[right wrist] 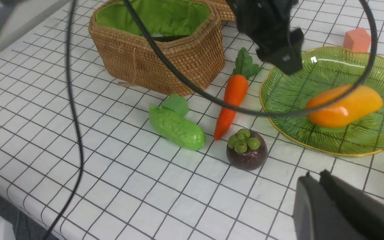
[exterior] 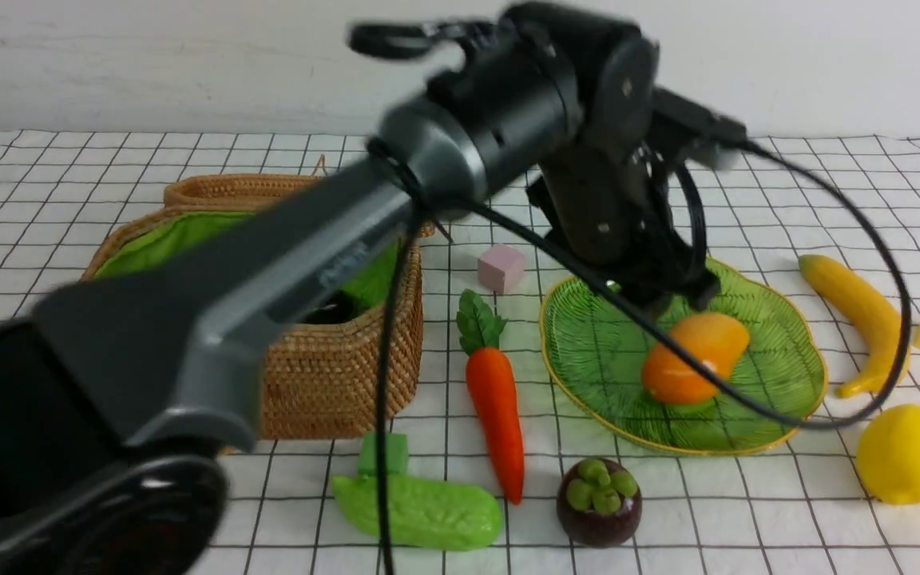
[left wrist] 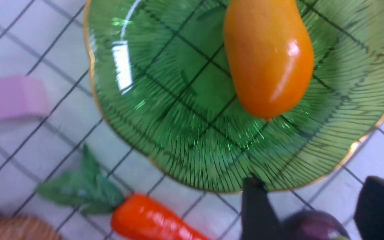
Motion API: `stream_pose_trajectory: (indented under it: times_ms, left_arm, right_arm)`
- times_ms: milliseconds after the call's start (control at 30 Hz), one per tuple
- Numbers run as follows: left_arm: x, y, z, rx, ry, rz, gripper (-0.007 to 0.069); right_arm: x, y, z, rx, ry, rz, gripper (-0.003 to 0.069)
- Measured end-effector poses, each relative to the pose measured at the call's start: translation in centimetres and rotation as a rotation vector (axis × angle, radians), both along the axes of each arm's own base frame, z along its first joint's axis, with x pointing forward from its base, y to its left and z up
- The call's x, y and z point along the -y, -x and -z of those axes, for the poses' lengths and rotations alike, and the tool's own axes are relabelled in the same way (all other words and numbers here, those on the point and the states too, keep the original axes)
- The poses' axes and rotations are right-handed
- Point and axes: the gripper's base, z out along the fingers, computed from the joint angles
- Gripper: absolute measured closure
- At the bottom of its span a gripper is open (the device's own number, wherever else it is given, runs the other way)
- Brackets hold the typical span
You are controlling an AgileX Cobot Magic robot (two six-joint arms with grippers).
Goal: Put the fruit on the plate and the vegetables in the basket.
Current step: Take a chayote with your left arm and place it on the basket on the left.
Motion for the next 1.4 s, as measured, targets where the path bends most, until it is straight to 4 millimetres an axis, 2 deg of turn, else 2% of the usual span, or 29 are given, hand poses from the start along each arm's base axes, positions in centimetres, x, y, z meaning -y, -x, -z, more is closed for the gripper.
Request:
stream_pose_trajectory:
  times_ms: [33, 67, 100, 133, 233, 300, 333, 367, 467, 500, 600, 700, 867, 900, 933, 967, 1000, 1067, 1167, 1233, 1300, 1333, 1400]
  left_arm:
    - [-0.2, 0.2, -0.3, -0.006, 0.003, -0.016, 0.0355]
    - [-2.2, 2.2, -4.2, 0.025, 0.060, -0.064, 0.0517]
    - [-2.5, 2.4, -4.5, 0.026, 0.065, -0.068, 0.0532]
    - [-4.8, 4.8, -7.5, 0.038, 0.113, -0.101, 0.0629]
    - [-6.7, 6.9, -8.8, 0.023, 0.132, -0.132, 0.0638]
    - [-8.9, 9.2, -7.6, -0.039, 0.086, -0.155, 0.0638]
    - [-9.9, 10.2, -6.3, -0.066, 0.036, -0.137, 0.0638]
    - [-10.0, 10.4, -6.1, -0.071, 0.025, -0.132, 0.0638]
    - [-11.6, 12.1, -2.0, -0.118, -0.142, 0.007, 0.0638]
    - [-12.3, 12.7, 1.2, -0.136, -0.263, 0.144, 0.0636]
    - [-12.5, 12.8, 4.8, -0.107, -0.344, 0.319, 0.0608]
    - [-11.7, 12.0, 7.1, -0.035, -0.362, 0.437, 0.0510]
    - [-9.7, 9.8, 9.6, 0.096, -0.355, 0.513, 0.0240]
    - [-9.5, 9.5, 10.0, 0.105, -0.359, 0.516, 0.0207]
    - [-9.1, 8.9, 11.1, 0.122, -0.376, 0.528, 0.0129]
    - [-9.1, 8.8, 11.1, 0.128, -0.377, 0.529, 0.0129]
    - [-8.8, 8.3, 12.1, 0.136, -0.402, 0.543, 0.0078]
    - [-8.5, 7.6, 13.8, 0.141, -0.443, 0.567, 0.0037]
    - [-8.2, 6.9, 16.3, 0.121, -0.510, 0.607, 0.0036]
    - [-8.2, 6.6, 17.8, 0.100, -0.553, 0.631, 0.0069]
    - [-8.2, 6.6, 18.2, 0.085, -0.563, 0.631, 0.0125]
    - [-8.2, 6.6, 18.2, 0.079, -0.562, 0.624, 0.0176]
    - [-8.2, 6.6, 18.3, 0.067, -0.556, 0.607, 0.0188]
  right_arm:
    - [0.0, 0.0, 0.0, 0.000, 0.000, 0.000, 0.0613]
    - [0.0, 0.0, 0.0, 0.001, 0.000, 0.001, 0.0612]
    - [0.0, 0.0, 0.0, 0.001, 0.001, 0.001, 0.0612]
    - [0.0, 0.0, 0.0, 0.002, 0.001, 0.001, 0.0611]
    - [0.0, 0.0, 0.0, 0.003, 0.000, 0.002, 0.0610]
    - [0.0, -0.1, 0.0, 0.006, -0.001, 0.004, 0.0608]
    - [0.0, -0.1, 0.0, 0.006, 0.000, 0.005, 0.0608]
    - [0.0, -0.1, 0.0, 0.007, 0.001, 0.006, 0.0607]
    - [0.0, -0.1, 0.0, 0.007, 0.004, 0.008, 0.0603]
    - [0.0, -0.1, 0.0, 0.015, 0.014, 0.002, 0.0602]
    - [0.0, -0.1, 0.0, 0.021, 0.020, -0.001, 0.0600]
    - [0.0, -0.1, 0.0, 0.024, 0.020, -0.001, 0.0597]
    - [0.0, -0.1, 0.1, 0.012, 0.027, -0.007, 0.0592]
    - [0.0, 0.0, 0.2, 0.007, 0.030, -0.009, 0.0592]
    - [0.0, 0.0, 0.3, -0.009, 0.039, -0.015, 0.0592]
    - [0.0, 0.1, 0.3, -0.011, 0.040, -0.015, 0.0592]
    - [0.0, 0.1, 0.5, -0.025, 0.048, -0.021, 0.0592]
    - [0.0, 0.3, 0.6, -0.045, 0.056, -0.030, 0.0590]
    - [0.0, 0.4, 0.8, -0.063, 0.064, -0.038, 0.0587]
    - [0.0, 0.5, 0.9, -0.076, 0.067, -0.045, 0.0585]
    - [-0.1, 0.5, 0.9, -0.081, 0.055, -0.054, 0.0584]
    - [-0.2, 0.6, 0.8, -0.082, 0.049, -0.059, 0.0583]
    - [-0.3, 0.6, 0.8, -0.084, 0.043, -0.064, 0.0582]
